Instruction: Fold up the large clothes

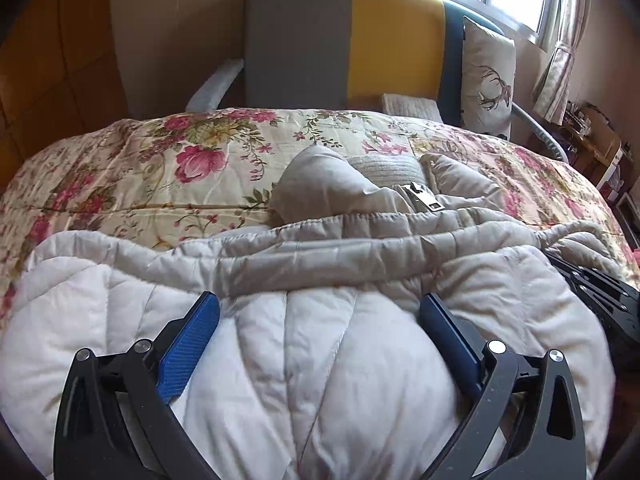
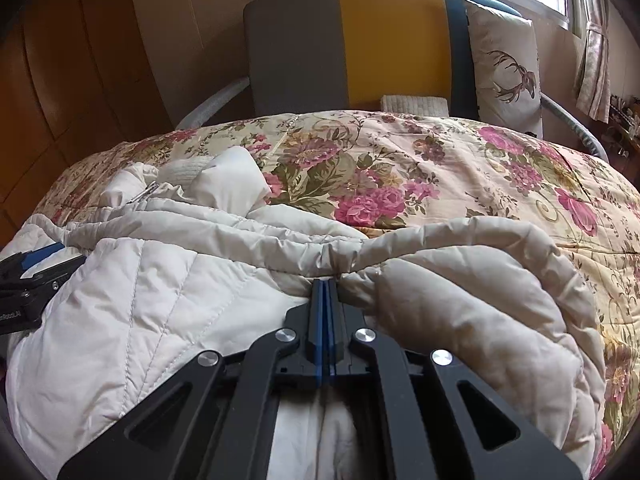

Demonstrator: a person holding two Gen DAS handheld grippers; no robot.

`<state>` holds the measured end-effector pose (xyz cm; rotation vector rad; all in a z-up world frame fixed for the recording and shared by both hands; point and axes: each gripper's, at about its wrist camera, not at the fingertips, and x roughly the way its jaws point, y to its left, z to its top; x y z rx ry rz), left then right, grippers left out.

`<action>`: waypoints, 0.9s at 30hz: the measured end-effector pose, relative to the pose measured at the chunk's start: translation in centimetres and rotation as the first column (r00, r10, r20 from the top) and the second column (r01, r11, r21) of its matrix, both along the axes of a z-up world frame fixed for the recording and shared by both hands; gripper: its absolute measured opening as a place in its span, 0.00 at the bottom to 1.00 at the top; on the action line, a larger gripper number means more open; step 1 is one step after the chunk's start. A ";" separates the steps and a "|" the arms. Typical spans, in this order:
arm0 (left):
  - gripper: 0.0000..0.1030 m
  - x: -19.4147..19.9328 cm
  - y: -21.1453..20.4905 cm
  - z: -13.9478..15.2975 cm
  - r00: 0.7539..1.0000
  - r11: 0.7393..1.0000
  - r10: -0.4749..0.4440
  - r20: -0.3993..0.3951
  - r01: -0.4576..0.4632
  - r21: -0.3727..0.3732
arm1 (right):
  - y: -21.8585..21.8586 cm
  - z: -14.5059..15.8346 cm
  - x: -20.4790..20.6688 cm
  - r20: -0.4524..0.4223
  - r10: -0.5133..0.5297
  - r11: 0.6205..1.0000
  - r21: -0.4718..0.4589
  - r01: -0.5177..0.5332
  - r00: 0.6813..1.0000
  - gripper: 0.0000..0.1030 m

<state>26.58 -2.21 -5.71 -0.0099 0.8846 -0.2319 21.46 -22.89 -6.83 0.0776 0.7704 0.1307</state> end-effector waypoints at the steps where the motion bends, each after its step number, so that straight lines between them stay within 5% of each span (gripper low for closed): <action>1: 0.96 -0.7 0.5 0.7 1.000 1.000 0.007 0.001 -0.007 -0.006 | -0.3 1.0 -0.6 0.030 -0.005 1.000 0.012 0.005 1.000 0.34; 3: 0.96 -2.1 2.1 2.5 0.999 0.999 0.042 0.033 -0.041 -0.012 | -0.4 3.0 -2.0 0.123 -0.009 1.000 -0.007 0.009 0.992 0.64; 7: 0.96 -2.7 5.4 3.9 0.983 0.986 0.148 0.109 -0.155 0.062 | -0.4 4.3 -1.8 0.129 -0.009 0.996 -0.085 0.021 0.992 0.66; 11: 0.96 -0.6 8.5 1.5 0.968 0.958 0.244 0.065 -0.251 0.138 | -2.1 1.2 0.7 -0.028 -0.108 0.990 -0.095 0.105 0.994 0.78; 17: 0.97 2.0 11.3 -2.5 0.972 0.970 0.235 -0.029 -0.236 -0.053 | -2.9 -0.7 2.6 -0.082 -0.107 0.993 -0.051 0.103 0.991 0.94; 22: 0.97 2.4 11.2 -3.0 0.973 0.970 0.224 -0.049 -0.228 -0.081 | -3.3 -1.0 2.7 -0.079 -0.114 0.993 -0.028 0.112 0.990 0.97; 27: 0.97 -1.0 11.9 -0.6 0.967 0.962 0.254 -0.026 -0.255 -0.093 | -2.9 -1.0 2.5 -0.064 -0.117 0.992 -0.048 0.114 0.991 0.97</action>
